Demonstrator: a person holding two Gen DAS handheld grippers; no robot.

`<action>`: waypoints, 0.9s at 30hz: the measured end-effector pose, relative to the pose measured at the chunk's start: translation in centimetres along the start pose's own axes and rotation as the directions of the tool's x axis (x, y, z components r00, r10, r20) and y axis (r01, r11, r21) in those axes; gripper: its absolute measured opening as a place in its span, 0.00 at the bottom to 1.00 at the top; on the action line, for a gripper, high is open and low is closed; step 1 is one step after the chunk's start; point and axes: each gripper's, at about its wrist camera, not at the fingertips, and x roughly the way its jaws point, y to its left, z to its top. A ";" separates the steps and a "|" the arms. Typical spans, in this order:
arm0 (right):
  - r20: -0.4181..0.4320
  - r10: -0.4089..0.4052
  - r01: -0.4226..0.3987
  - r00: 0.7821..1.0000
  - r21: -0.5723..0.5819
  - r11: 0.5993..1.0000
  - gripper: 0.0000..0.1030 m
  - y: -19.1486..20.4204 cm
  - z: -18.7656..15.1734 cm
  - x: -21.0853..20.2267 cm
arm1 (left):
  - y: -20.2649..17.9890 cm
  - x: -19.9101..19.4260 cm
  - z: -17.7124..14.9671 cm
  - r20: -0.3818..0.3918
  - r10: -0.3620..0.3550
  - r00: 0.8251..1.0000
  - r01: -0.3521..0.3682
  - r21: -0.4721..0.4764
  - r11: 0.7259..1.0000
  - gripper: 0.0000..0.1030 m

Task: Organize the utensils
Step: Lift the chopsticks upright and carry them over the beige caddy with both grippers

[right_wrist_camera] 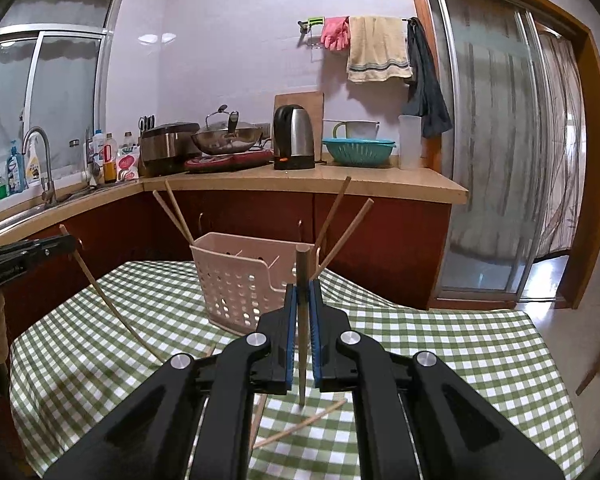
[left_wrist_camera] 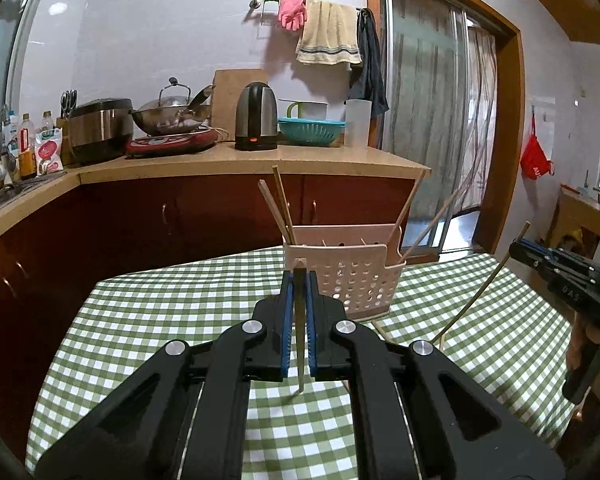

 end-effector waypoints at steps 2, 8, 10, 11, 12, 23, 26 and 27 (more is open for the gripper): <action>0.004 0.011 -0.011 1.000 0.014 1.000 0.07 -0.2 0.4 0.2 | 0.0 0.1 0.4 0.003 -0.017 1.000 0.017 -0.009 1.000 0.06; 0.046 0.039 -0.040 0.998 0.029 0.999 0.07 -0.4 2.9 -0.5 | -0.6 -0.6 3.2 0.046 -0.063 0.997 0.062 0.019 0.998 0.06; 0.076 0.047 -0.049 0.996 0.025 0.999 0.07 -0.3 4.1 -0.8 | -0.9 -1.1 4.4 0.075 -0.078 0.994 0.076 0.032 0.997 0.06; 0.096 0.053 -0.056 0.994 0.022 0.998 0.07 -0.3 4.9 -1.0 | -1.1 -1.3 5.2 0.088 -0.087 0.992 0.083 0.039 0.996 0.06; 0.115 0.064 -0.067 0.991 0.023 0.998 0.07 -0.3 5.7 -1.1 | -1.2 -1.3 5.8 0.100 -0.093 0.991 0.089 0.045 0.995 0.06; 0.250 0.083 -0.084 0.965 -0.008 0.996 0.07 0.3 11.8 1.8 | -2.5 1.0 12.7 0.261 -0.069 0.963 0.047 0.088 0.995 0.06; 0.262 0.083 -0.084 0.962 -0.011 0.996 0.07 0.5 12.4 3.2 | -2.6 2.3 13.6 0.286 -0.056 0.957 0.033 0.086 0.996 0.06; 0.262 0.082 -0.082 0.962 -0.011 0.997 0.07 0.6 12.5 3.9 | -2.6 2.8 13.7 0.291 -0.051 0.955 0.027 0.084 0.996 0.06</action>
